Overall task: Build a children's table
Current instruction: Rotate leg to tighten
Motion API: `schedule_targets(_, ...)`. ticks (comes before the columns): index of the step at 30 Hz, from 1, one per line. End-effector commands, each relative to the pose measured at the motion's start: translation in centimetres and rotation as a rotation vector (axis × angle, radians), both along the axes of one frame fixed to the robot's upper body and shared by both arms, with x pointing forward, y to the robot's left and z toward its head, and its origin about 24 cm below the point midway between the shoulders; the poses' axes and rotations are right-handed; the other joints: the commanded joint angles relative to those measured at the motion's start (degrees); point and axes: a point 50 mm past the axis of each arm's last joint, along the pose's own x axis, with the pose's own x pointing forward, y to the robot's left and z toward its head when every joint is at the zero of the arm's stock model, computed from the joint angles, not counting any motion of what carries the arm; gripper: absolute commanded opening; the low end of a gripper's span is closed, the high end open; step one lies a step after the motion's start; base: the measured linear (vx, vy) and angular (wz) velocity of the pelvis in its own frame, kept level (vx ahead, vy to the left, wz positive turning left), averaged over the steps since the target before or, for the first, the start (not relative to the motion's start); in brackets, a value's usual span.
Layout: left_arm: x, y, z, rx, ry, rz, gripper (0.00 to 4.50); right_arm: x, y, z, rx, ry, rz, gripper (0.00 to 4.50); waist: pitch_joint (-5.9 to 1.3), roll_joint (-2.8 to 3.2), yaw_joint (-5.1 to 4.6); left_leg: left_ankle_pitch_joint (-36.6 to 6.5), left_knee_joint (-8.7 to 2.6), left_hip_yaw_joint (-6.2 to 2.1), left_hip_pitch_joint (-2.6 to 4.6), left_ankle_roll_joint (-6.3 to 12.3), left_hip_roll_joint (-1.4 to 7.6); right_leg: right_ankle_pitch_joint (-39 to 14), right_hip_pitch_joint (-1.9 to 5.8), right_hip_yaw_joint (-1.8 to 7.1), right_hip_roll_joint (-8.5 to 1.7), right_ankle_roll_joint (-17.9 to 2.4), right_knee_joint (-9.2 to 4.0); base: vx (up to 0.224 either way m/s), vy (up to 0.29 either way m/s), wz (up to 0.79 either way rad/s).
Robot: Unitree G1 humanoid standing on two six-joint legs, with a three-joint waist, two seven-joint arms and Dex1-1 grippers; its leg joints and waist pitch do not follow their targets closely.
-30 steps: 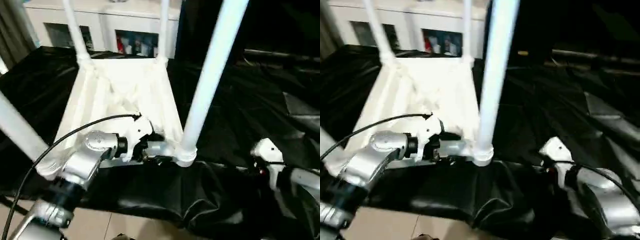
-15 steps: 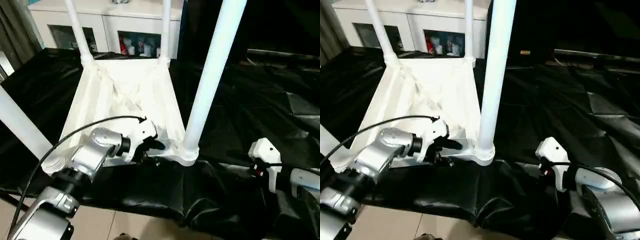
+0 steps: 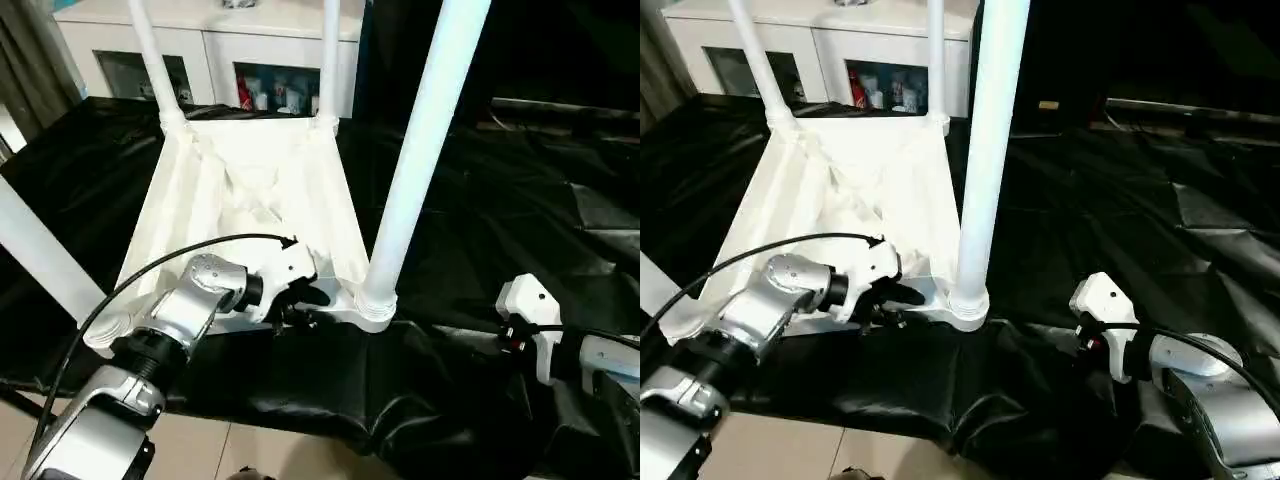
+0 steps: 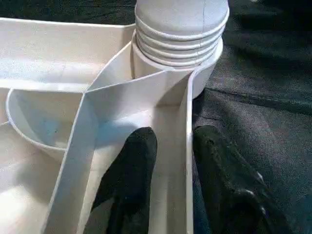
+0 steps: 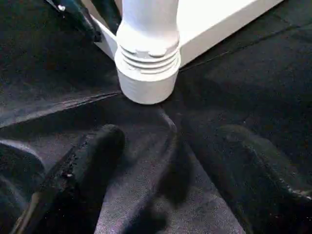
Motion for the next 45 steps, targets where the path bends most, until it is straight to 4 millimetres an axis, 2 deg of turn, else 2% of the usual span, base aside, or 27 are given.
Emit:
schedule_targets(1, 0.1, 0.3, 0.0, 0.037, -0.001, -0.01, 1.17, 0.3, 0.1, 0.7, -0.004, -0.021, 0.007, 3.64, -3.45, -0.35, 0.17, -12.1, -4.23, -2.35, 1.4, 2.7, 4.58, -6.0, 1.92, 2.9, -5.12, -15.4, -4.25, 0.0, 0.0, 0.0)
schedule_targets(14, -0.2, 1.1, -0.7, 0.086, 0.006, -0.044, 0.16, 0.3, 0.6, 0.7, 0.037, -0.005, 0.021, 3.64, -3.35, -0.51, 0.11, -12.2, -4.23, -2.33, 1.37, 2.96, 4.56, -7.8, 1.9, 2.91, -5.17, -15.2, -4.38, 0.0, 0.0, 0.0)
schedule_targets(16, -0.3, 1.2, -0.8, 0.094, -0.002, -0.052, 0.03, 0.4, 0.8, 0.8, 0.053, -0.003, 0.028, 3.91, -3.38, -0.51, 0.15, -12.1, -4.23, -2.35, 1.39, 2.88, 4.63, -7.7, 1.9, 2.89, -5.25, -15.2, -4.32, 0.0, 0.0, 0.0)
schedule_targets(22, -0.8, 0.9, -0.3, 0.012, 0.011, -0.047, 0.0, 1.2, 1.6, 0.5, 0.155, 0.003, 0.023, 4.44, -3.46, -0.66, -0.03, -11.4, -4.23, -2.27, 1.37, 2.74, 4.65, -7.0, 1.79, 2.82, -5.19, -15.8, -4.03, 0.0, 0.0, 0.0)
schedule_targets(23, -1.1, 0.7, -0.1, -0.007, 0.01, -0.054, 0.0, 1.5, 1.9, 0.2, 0.145, -0.002, 0.041, 4.44, -3.47, -0.83, -0.11, -11.1, -4.26, -2.3, 1.3, 2.8, 4.68, -6.8, 1.82, 2.8, -5.16, -15.9, -3.98, 0.0, 0.0, 0.0)
schedule_targets(24, -1.1, 0.6, -0.1, -0.011, 0.008, -0.058, 0.0, 1.6, 2.0, 0.1, 0.139, -0.007, 0.046, 4.44, -3.4, -0.68, -0.24, -11.0, -4.25, -2.22, 1.31, 2.82, 4.63, -6.6, 1.71, 2.79, -5.16, -16.0, -4.05, 0.0, 0.0, 0.0)
schedule_targets(26, -1.2, 0.4, -0.2, -0.016, 0.005, -0.061, 0.0, 2.4, 2.2, -0.1, 0.121, -0.038, 0.025, 4.44, -3.48, -0.94, -0.14, -10.3, -4.12, -2.08, 1.39, 3.01, 4.59, -6.4, 1.63, 2.82, -5.11, -15.9, -3.96, 0.0, 0.0, 0.0)
schedule_targets(29, -1.4, 0.2, -0.3, -0.033, 0.003, -0.056, 0.0, 3.6, 2.9, -0.5, 0.093, -0.086, 0.007, 4.44, -3.57, -0.93, -0.26, -9.5, -4.02, -2.02, 1.37, 2.67, 4.43, -6.0, 1.56, 2.76, -5.02, -15.9, -3.79, 0.0, 0.0, 0.0)
schedule_targets(33, -1.5, 0.0, -0.3, -0.036, 0.003, -0.054, 0.0, 4.3, 4.1, -0.8, 0.099, -0.086, 0.053, 4.44, -3.72, -0.98, -0.07, -7.6, -3.91, -1.93, 1.32, 3.79, 4.48, -3.4, 1.75, 2.81, -5.01, -15.9, -3.48, 0.0, 0.0, 0.0)
schedule_targets(34, -1.5, -0.1, -0.3, -0.038, 0.003, -0.052, 0.0, 4.5, 4.5, -0.8, 0.101, -0.083, 0.075, 4.44, -3.72, -1.18, -0.09, -7.2, -3.87, -1.87, 1.27, 4.21, 4.4, -2.9, 1.77, 2.79, -4.93, -15.9, -3.45, 0.0, 0.0, 0.0)
schedule_targets(35, -1.5, -0.2, -0.3, -0.039, 0.002, -0.05, 0.0, 4.5, 4.7, -0.9, 0.101, -0.082, 0.086, 4.44, -3.69, -1.07, -0.1, -7.3, -3.85, -1.89, 1.26, 4.3, 4.42, -3.1, 1.74, 2.79, -4.99, -16.0, -3.41, 0.0, 0.0, 0.0)
schedule_targets(37, -1.5, -0.4, -0.2, -0.043, 0.0, -0.045, 0.0, 4.8, 5.3, -1.2, 0.095, -0.079, 0.134, 4.44, -3.52, -1.29, -0.21, -8.3, -3.86, -1.86, 1.18, 4.33, 4.36, -5.4, 1.76, 2.8, -5.06, -15.8, -3.74, 0.0, 0.0, 0.0)
schedule_targets(40, -1.3, -0.6, -0.1, -0.049, 0.0, -0.039, 0.0, 5.1, 5.6, -1.4, 0.084, -0.077, 0.165, 4.44, -3.35, -1.3, -0.45, -10.1, -4.0, -1.94, 1.24, 3.27, 4.39, -9.2, 1.66, 2.83, -5.01, -15.0, -4.04, 0.0, 0.0, 0.0)
schedule_targets(45, -1.1, -0.7, 0.0, -0.05, -0.005, -0.032, 0.0, 5.6, 5.9, -1.6, 0.091, -0.073, 0.167, 4.44, -3.44, -1.37, -0.85, -10.1, -4.03, -1.97, 1.17, 3.18, 4.33, -8.2, 1.69, 2.83, -4.96, -15.2, -3.92, 0.0, 0.0, 0.0)
